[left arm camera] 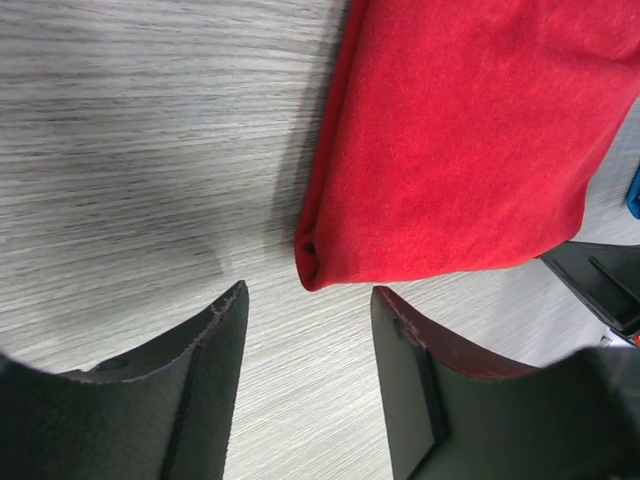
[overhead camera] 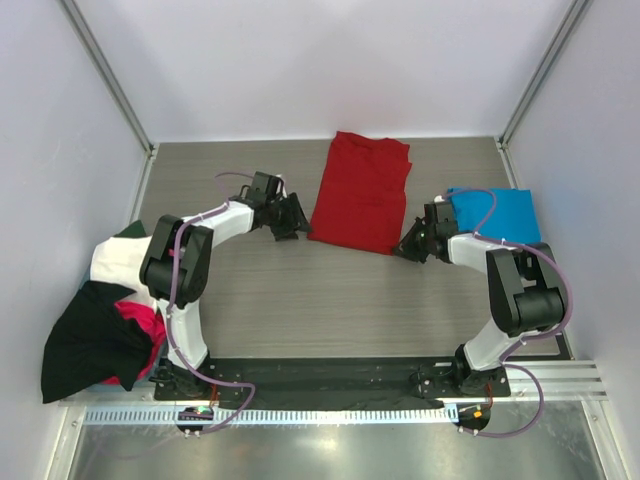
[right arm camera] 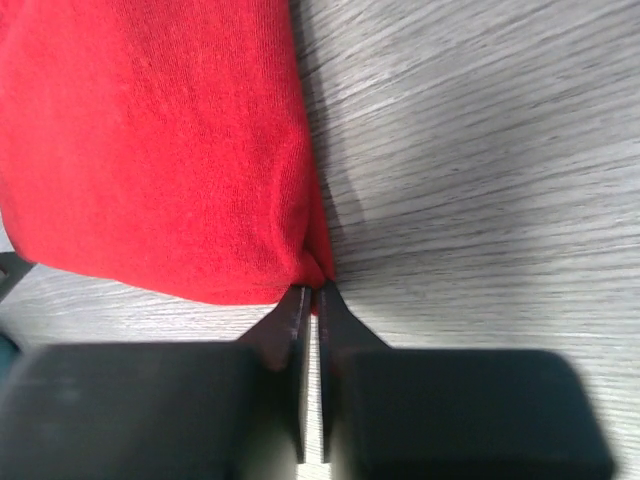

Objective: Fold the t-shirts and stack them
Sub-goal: Fold the tshirt

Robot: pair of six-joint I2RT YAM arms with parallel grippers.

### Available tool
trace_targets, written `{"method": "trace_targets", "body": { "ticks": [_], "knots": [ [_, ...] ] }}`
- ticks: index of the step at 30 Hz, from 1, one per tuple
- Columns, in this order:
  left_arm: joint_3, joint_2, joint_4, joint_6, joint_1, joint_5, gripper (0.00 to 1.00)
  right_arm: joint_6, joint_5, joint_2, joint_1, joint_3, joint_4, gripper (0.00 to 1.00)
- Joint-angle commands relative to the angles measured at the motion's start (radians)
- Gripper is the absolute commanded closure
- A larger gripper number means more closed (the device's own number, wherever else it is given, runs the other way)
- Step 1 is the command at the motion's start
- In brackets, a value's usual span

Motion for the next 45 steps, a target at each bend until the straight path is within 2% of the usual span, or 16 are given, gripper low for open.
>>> {"method": "trace_targets", "body": {
  "ticks": [1,10,15,23,26,33,40,45],
  "knots": [
    [-0.012,-0.043,0.058,-0.015,-0.005,0.031,0.48,-0.008,0.031,0.009,0.005,0.01,0.024,0.97],
    [-0.004,0.01,0.101,-0.053,-0.025,0.049,0.5,-0.014,0.028,-0.008,0.005,-0.01,0.031,0.99],
    [-0.013,0.025,0.101,-0.078,-0.027,0.032,0.55,-0.011,0.031,-0.016,0.005,-0.012,0.031,0.99],
    [-0.036,0.033,0.105,-0.087,-0.027,0.014,0.56,-0.014,0.032,-0.017,0.005,-0.015,0.031,0.99],
    [-0.035,0.048,0.122,-0.099,-0.027,0.012,0.65,-0.014,0.031,-0.016,0.005,-0.015,0.031,0.99],
    [-0.051,0.073,0.208,-0.133,-0.028,0.028,1.0,-0.028,0.022,-0.025,0.005,-0.015,0.031,0.99],
    [-0.168,-0.044,0.22,-0.113,-0.028,-0.008,1.0,-0.083,-0.041,-0.109,0.005,-0.016,-0.048,0.99],
    [-0.332,-0.179,0.251,-0.112,-0.034,0.0,1.0,-0.17,-0.109,-0.201,0.008,-0.005,-0.214,0.99]
  ]
}}
